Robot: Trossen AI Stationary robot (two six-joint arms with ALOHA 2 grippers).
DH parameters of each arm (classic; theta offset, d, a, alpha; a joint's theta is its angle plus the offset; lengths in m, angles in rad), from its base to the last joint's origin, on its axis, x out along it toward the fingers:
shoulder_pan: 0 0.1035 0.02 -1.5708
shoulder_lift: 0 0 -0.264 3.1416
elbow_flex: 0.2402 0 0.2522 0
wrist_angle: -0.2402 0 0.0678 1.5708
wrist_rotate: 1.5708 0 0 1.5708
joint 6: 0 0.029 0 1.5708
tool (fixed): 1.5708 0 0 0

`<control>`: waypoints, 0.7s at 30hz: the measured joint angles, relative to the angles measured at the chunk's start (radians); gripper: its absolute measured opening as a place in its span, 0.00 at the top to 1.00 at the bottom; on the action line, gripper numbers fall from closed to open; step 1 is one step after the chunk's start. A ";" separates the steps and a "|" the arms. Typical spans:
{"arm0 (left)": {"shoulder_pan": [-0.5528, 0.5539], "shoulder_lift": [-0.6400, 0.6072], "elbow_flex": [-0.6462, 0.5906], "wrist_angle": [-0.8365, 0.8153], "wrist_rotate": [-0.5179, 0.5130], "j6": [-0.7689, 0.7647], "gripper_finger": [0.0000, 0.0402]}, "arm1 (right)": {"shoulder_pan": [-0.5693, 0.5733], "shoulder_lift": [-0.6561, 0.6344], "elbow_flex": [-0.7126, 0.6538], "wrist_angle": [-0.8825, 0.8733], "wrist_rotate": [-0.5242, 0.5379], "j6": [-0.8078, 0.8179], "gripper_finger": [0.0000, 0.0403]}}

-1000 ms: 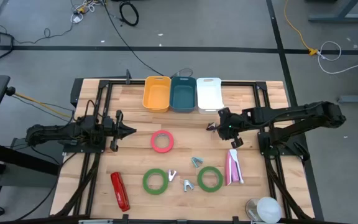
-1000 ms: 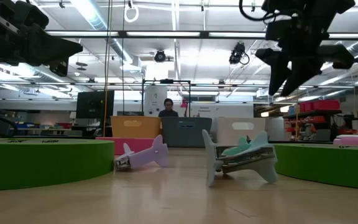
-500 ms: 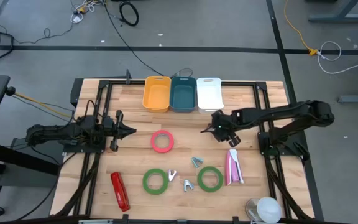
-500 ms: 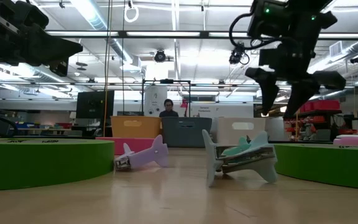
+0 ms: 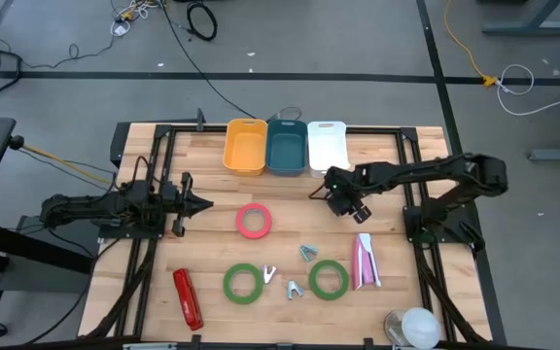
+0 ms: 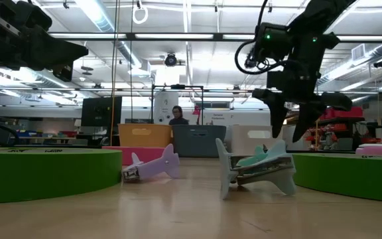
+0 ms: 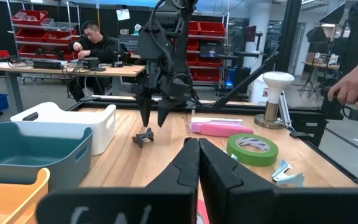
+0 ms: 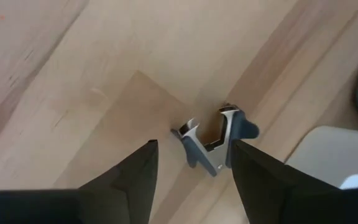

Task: Pick and place Stapler, Stapler remover, tape
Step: Put the black staple remover into the white bin

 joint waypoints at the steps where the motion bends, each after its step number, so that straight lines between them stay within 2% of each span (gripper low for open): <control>1: 0.000 0.000 0.000 0.000 0.000 0.000 0.98 | -0.006 0.003 0.000 -0.001 -0.004 -0.005 0.51; 7: 0.000 0.000 0.000 0.000 0.000 0.000 0.98 | -0.043 0.008 0.000 0.013 -0.010 -0.056 0.52; 12: 0.000 0.000 0.000 0.000 0.000 0.000 0.98 | -0.084 0.008 -0.004 0.016 -0.070 -0.077 0.52; 21: 0.000 0.000 0.000 0.000 0.000 0.000 0.98 | -0.098 0.008 -0.117 0.126 -0.081 -0.100 0.52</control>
